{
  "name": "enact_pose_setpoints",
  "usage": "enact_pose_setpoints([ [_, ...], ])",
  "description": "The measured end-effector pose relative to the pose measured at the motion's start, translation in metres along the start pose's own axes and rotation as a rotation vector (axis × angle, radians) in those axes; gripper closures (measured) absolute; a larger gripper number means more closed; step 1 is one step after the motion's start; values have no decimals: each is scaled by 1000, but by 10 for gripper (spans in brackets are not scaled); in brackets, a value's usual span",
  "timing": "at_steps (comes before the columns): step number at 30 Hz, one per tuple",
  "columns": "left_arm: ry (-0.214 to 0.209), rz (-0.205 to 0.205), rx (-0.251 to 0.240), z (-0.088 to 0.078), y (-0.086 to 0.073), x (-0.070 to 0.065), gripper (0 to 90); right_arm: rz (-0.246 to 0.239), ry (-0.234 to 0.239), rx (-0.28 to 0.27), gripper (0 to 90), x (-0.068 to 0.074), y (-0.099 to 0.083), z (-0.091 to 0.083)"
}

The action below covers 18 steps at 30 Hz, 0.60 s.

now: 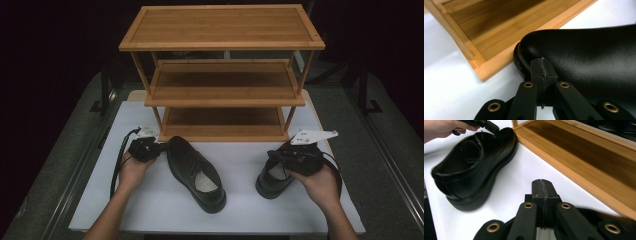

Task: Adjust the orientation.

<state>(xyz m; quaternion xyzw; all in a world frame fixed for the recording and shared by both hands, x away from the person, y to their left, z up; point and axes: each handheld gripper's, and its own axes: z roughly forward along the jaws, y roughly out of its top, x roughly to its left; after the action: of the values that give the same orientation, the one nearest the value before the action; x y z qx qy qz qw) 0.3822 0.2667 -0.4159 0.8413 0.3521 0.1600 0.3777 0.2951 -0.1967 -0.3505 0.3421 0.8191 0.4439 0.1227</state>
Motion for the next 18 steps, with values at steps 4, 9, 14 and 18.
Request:
enact_pose_setpoints([
  [4,15,22,6,9,8,-3,900,24,-40,-8,893,-8,-13,-16],
  [9,15,24,1,18,15,-5,900,56,-96,-16,893,-16,-30,-35],
  [14,17,30,-3,27,22,-10,900,86,-132,-19,892,-20,-47,-50],
  [18,13,34,-4,33,24,-11,900,105,-156,-15,884,-22,-60,-56],
])
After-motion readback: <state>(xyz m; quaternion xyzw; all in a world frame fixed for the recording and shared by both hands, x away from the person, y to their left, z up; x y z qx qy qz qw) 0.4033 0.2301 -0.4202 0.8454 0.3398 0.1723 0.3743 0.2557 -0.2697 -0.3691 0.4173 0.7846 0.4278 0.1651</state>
